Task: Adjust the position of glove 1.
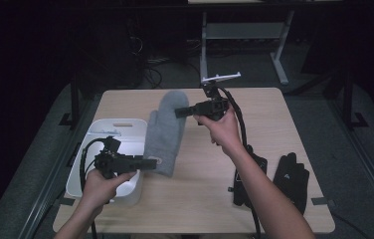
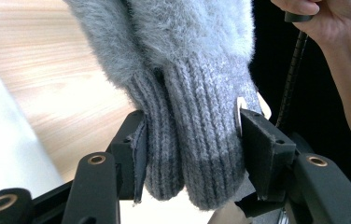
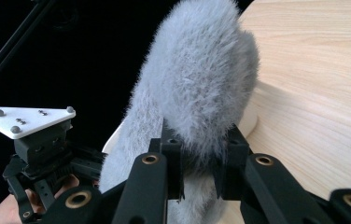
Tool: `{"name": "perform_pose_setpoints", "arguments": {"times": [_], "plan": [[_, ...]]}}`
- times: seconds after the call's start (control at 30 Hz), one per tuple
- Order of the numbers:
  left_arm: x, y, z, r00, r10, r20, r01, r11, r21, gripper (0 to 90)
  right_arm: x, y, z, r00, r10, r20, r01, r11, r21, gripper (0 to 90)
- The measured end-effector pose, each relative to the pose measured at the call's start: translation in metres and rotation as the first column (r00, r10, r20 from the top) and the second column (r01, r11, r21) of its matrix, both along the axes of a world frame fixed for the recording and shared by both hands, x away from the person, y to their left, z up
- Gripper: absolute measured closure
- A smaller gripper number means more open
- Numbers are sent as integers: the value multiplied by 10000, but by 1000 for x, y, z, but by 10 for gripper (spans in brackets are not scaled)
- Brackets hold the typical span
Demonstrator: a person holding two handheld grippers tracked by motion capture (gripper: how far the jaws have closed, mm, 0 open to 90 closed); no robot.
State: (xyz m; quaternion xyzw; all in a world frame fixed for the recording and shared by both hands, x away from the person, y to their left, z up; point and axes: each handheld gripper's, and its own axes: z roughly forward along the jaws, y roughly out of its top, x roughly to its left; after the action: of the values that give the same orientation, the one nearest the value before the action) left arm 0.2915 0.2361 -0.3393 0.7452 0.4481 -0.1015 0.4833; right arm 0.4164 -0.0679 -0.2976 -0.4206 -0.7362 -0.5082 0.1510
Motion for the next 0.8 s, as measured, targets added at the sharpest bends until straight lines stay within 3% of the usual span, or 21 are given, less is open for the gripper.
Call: {"name": "perform_pose_setpoints", "arguments": {"times": [0.8], "plan": [[-11,56,13,9966,802,199,-802,9968,-17,464,9,61,12,9978,659,119,-661,9976,209,761]]}}
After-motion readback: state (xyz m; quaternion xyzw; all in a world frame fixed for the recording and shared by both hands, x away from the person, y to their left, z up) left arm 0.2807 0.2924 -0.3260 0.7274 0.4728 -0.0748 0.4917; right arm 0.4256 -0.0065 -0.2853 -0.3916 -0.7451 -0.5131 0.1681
